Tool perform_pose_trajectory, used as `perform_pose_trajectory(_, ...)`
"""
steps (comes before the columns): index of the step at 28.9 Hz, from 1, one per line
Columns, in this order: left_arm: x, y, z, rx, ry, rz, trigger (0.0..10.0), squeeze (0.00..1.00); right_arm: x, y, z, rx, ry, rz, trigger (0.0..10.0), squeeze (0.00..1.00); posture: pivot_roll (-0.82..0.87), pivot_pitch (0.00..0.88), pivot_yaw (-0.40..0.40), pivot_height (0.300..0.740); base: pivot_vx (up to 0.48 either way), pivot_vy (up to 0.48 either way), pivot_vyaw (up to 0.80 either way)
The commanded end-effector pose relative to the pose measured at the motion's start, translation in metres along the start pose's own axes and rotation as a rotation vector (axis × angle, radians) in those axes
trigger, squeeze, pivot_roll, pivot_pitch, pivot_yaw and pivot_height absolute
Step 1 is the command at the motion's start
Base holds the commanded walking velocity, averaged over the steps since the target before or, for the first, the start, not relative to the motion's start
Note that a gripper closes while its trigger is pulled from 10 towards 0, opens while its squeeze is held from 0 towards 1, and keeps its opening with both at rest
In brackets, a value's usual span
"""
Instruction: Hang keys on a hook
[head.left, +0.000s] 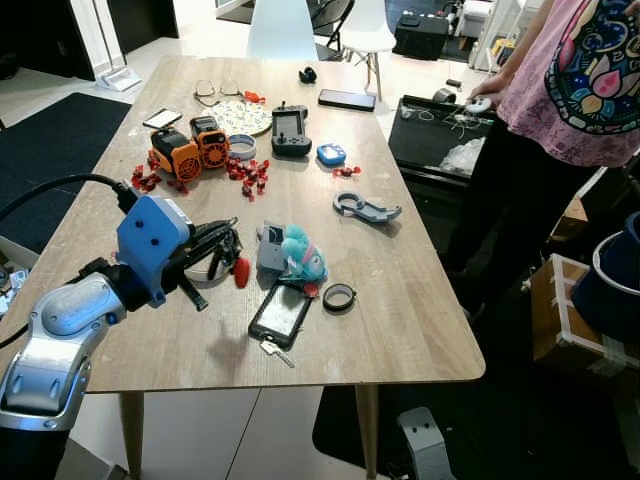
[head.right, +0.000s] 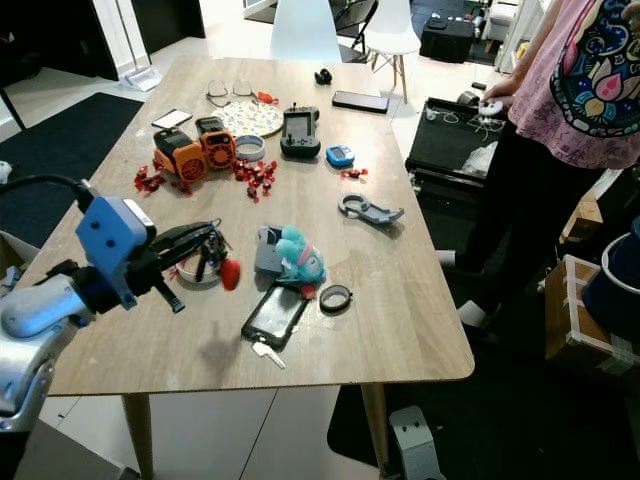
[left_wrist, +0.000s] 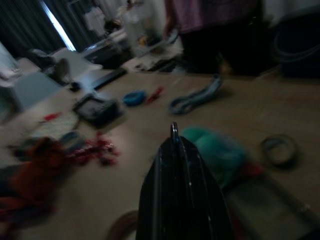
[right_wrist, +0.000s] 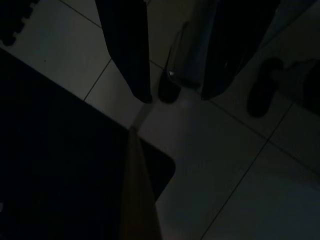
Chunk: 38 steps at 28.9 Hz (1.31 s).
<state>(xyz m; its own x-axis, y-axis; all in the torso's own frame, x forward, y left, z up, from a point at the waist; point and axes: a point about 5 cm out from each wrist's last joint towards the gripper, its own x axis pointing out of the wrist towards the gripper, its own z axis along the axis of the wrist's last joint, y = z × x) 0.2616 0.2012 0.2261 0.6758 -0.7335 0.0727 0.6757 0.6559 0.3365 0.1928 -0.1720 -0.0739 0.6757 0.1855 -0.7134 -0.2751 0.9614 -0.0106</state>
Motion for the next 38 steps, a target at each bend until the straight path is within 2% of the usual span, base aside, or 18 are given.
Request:
perform_pose_trajectory(1,-0.004,-0.011,0.003,-0.084,-0.042,-0.104,0.0,0.00,-0.001,0.000,-0.004,0.003,0.014,-0.005,10.0,0.00,0.09,0.063,-0.051,0.740,0.000,0.000,0.00)
perform_pose_trajectory(3,-0.011,-0.019,0.000,-0.149,-0.020,-0.187,0.0,0.00,-0.001,0.000,-0.004,0.004,0.014,-0.004,10.0,0.00,0.09,0.060,-0.050,0.740,0.000,0.000,0.00)
perform_pose_trajectory(4,-0.011,-0.019,0.000,-0.149,-0.020,-0.187,0.0,0.00,-0.001,0.000,-0.004,0.004,0.014,-0.004,10.0,0.00,0.09,0.060,-0.050,0.740,0.000,0.000,0.00)
perform_pose_trajectory(6,-0.021,-0.029,-0.007,-0.216,0.038,-0.283,0.0,0.00,-0.001,0.001,-0.005,0.004,0.016,-0.003,10.0,0.00,0.09,0.059,-0.051,0.740,0.000,0.000,0.00)
perform_pose_trajectory(9,-0.026,-0.034,-0.011,-0.236,0.080,-0.325,0.0,0.00,-0.001,0.001,-0.005,0.004,0.017,-0.003,10.0,0.00,0.09,0.060,-0.051,0.740,0.000,0.000,0.00)
perform_pose_trajectory(14,-0.053,-0.049,-0.047,-0.226,0.341,-0.421,0.0,0.00,-0.002,0.001,-0.006,0.002,0.022,-0.001,10.0,0.00,0.09,0.063,-0.055,0.740,0.000,0.000,0.00)
perform_pose_trajectory(15,-0.053,-0.049,-0.047,-0.226,0.341,-0.421,0.0,0.00,-0.002,0.001,-0.006,0.002,0.022,-0.001,10.0,0.00,0.09,0.063,-0.055,0.740,0.000,0.000,0.00)
perform_pose_trajectory(19,-0.071,-0.056,-0.066,-0.265,0.457,-0.444,0.0,0.00,-0.002,0.000,-0.006,0.000,0.023,-0.003,10.0,0.00,0.09,0.064,-0.057,0.740,0.000,0.000,0.00)
perform_pose_trajectory(22,-0.074,-0.057,-0.068,-0.270,0.477,-0.445,0.0,0.00,-0.002,-0.001,-0.006,0.000,0.023,-0.004,10.0,0.00,0.09,0.064,-0.057,0.740,0.000,0.000,0.00)
perform_pose_trajectory(28,-0.111,-0.069,-0.104,-0.301,0.660,-0.442,0.0,0.00,-0.002,-0.002,-0.007,-0.002,0.025,-0.005,10.0,0.00,0.08,0.067,-0.059,0.740,0.000,0.000,0.00)
perform_pose_trajectory(33,-0.120,-0.074,-0.112,-0.317,0.690,-0.433,0.0,0.00,-0.003,-0.002,-0.007,-0.002,0.026,-0.006,10.0,0.00,0.08,0.070,-0.060,0.740,0.000,0.000,0.00)
perform_pose_trajectory(34,-0.129,-0.081,-0.122,-0.334,0.706,-0.404,0.0,0.00,-0.003,-0.002,-0.007,-0.003,0.027,-0.005,10.0,0.00,0.09,0.073,-0.063,0.740,0.000,0.000,0.00)
perform_pose_trajectory(38,-0.133,-0.086,-0.131,-0.316,0.705,-0.368,0.0,0.00,-0.003,-0.002,-0.007,-0.003,0.027,-0.004,10.0,0.00,0.08,0.075,-0.063,0.740,0.000,0.000,0.00)
